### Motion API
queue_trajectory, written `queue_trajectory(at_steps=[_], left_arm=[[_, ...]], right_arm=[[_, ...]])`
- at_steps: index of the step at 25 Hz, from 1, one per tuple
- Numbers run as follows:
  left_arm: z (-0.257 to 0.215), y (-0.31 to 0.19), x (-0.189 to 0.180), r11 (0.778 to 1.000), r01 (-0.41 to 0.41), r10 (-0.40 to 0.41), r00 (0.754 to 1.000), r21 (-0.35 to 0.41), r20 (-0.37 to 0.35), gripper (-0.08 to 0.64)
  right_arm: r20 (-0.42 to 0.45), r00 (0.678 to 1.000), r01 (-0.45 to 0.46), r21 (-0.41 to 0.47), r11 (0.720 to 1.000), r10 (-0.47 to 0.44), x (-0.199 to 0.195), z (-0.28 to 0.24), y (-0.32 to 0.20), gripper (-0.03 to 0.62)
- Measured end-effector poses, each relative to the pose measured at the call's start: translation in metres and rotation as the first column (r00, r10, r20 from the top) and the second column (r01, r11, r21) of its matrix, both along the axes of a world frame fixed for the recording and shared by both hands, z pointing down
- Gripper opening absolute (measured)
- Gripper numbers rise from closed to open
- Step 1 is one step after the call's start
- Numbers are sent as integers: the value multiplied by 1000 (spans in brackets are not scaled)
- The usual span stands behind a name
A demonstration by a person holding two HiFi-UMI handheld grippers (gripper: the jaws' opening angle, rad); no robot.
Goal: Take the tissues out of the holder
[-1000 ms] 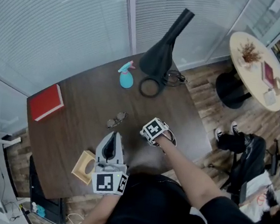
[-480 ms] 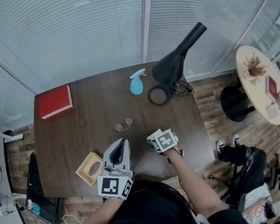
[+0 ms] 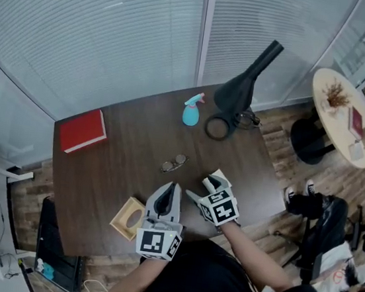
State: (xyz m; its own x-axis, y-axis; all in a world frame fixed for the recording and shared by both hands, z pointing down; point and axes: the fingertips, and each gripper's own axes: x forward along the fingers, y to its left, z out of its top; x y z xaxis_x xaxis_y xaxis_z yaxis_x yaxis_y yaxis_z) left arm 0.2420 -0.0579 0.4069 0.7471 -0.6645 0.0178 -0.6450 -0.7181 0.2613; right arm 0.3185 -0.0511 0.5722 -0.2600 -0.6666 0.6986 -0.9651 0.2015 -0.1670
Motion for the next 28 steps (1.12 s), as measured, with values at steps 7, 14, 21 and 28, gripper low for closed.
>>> queue_trajectory(at_steps=[7,14,21,28], left_arm=[[-6,12,-17,998,-38,36,999,51,26,-1],[-5,15,-46,998,-26,25,999,61,26,-2],[-5,15,-81,998,-6,4,1000,62,31,-2],[-14,6,-93,995,-17,15,1000,102,23,-2]], right_arm=[[2,997,-78,284,956,81,-11,-75,6,197],[48,995,-103,451,887,91,-41,-119,14,63],[77,993,-113,563,819,85,-88,-147,24,11],[3,995,-80,601,795,98,-108,-167,18,11]])
